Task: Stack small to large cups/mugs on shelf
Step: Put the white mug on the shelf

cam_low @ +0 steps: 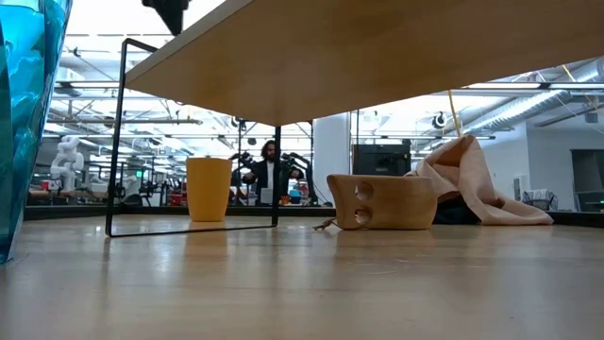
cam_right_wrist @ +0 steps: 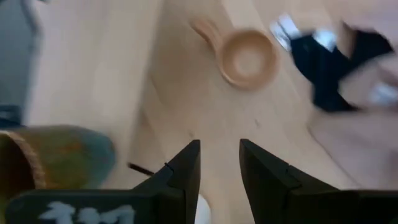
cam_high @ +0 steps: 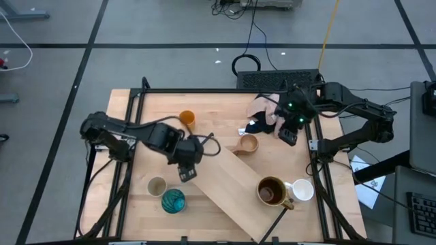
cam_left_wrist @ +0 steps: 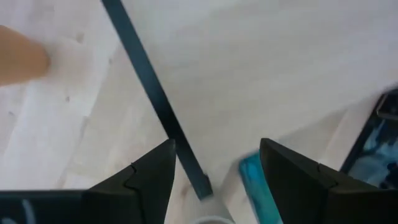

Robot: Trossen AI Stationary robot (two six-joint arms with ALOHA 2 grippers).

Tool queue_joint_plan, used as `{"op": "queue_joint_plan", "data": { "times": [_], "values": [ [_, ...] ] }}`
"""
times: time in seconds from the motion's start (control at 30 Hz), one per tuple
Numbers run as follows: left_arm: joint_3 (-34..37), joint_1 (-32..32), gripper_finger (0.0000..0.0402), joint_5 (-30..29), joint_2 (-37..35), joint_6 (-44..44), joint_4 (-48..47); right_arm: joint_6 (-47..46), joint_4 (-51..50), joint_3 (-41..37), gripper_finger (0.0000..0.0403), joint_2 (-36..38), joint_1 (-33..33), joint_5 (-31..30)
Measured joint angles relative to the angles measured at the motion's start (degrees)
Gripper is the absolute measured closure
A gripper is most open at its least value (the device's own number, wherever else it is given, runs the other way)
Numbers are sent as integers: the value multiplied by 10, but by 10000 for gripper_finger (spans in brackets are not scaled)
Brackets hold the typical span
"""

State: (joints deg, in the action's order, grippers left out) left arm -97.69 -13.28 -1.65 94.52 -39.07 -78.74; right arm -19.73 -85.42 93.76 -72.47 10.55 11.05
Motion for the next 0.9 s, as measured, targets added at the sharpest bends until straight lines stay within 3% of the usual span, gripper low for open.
{"op": "queue_joint_plan", "data": {
  "times": [0.13,0.37,0.5,0.7,0.9],
  "values": [
    [0,36,167,0,0,23,25,-16,-34,-5,303,0,4,-35],
    [0,84,167,4,0,50,101,-76,-46,-76,303,9,7,-35],
    [0,105,167,56,0,59,140,-104,-46,-140,303,26,6,-22],
    [-3,119,167,71,-6,95,223,-128,-46,-241,303,74,-1,26],
    [-24,139,167,60,-9,146,250,-141,-38,-310,303,150,-45,27]
  ]
}}
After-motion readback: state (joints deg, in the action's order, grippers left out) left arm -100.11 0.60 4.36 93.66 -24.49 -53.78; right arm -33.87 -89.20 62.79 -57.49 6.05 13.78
